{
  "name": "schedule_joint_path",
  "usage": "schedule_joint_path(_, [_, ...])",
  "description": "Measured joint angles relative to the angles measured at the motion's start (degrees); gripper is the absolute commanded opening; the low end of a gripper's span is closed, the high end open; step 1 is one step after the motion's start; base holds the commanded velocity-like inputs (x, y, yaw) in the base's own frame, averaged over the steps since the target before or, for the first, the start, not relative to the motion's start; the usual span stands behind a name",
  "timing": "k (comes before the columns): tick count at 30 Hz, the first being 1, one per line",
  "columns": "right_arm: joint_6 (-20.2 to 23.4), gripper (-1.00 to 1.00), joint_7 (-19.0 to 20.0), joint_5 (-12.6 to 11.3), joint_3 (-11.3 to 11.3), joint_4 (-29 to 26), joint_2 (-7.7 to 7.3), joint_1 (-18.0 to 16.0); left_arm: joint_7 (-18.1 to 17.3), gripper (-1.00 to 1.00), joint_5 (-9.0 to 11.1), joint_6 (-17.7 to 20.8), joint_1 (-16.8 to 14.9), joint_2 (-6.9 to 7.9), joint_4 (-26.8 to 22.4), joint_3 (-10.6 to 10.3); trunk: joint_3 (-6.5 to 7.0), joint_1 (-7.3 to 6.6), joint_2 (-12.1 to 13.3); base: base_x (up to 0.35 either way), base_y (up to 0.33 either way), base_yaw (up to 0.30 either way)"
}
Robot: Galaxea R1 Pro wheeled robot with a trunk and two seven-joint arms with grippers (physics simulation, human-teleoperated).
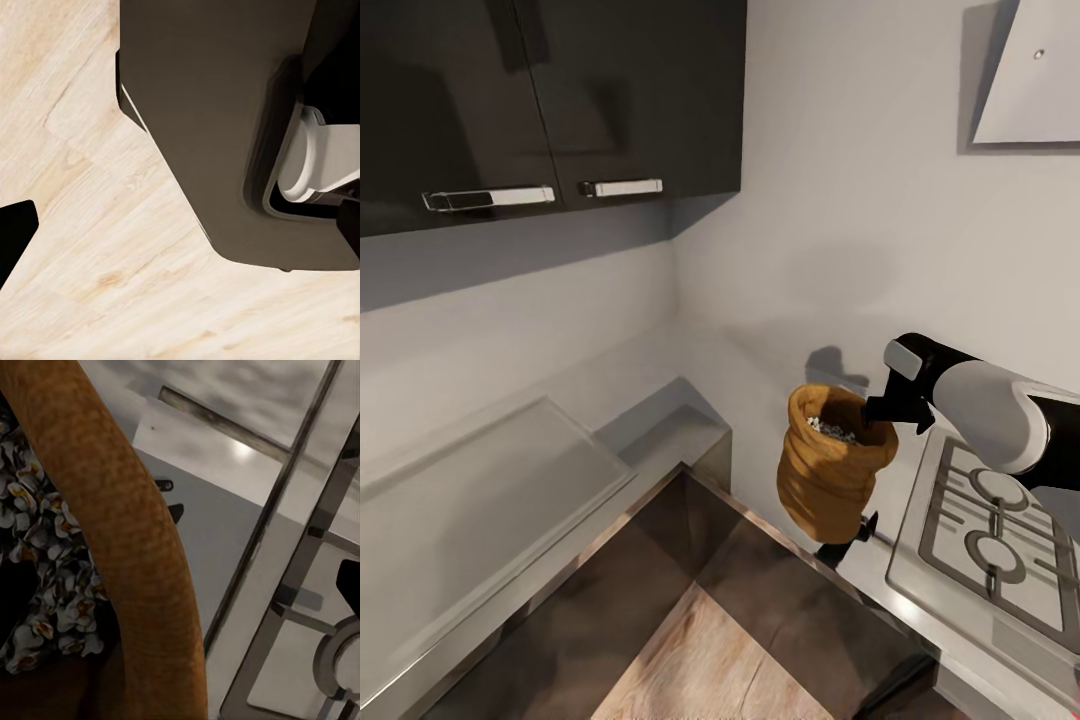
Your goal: In the kitchen, take the popcorn bag from the countertop, put it into the microwave, and heat it until the popcorn is cooked so the cooked popcorn ends up inside the bag.
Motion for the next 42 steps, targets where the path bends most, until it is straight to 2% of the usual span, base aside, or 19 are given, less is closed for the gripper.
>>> schedule_joint_path(1, [0.01,-1.00,-0.01,0.00,0.01,0.01,0.00,0.00,0.00,1.00,0.00,0.00,0.00,0.00,0.00,0.01,0.00,0.00,0.00,0.000,0.000,0.000])
schedule_joint_path(5, [0.08,-1.00,0.03,0.06,-0.03,0.06,0.00,0.00,0.00,1.00,0.00,0.00,0.00,0.00,0.00,0.00,0.00,0.00,0.00,0.000,0.000,0.000])
schedule_joint_path(11, [0.28,-1.00,-0.16,1.40,1.57,0.08,-0.01,-0.04,0.00,1.00,0.00,0.00,0.01,0.00,0.00,0.01,0.01,-0.01,-0.03,0.000,0.000,0.000])
schedule_joint_path(19, [0.09,-1.00,0.01,-0.04,-0.17,0.06,0.00,0.00,0.00,1.00,0.00,0.00,0.00,0.00,0.00,0.03,0.23,0.00,-0.01,0.000,0.000,0.000])
schedule_joint_path(42, [0.19,-1.00,-0.02,0.01,-0.05,0.08,0.00,0.00,0.00,1.00,0.00,-0.08,0.00,0.00,0.00,-0.01,2.40,0.00,0.00,0.000,0.000,0.000])
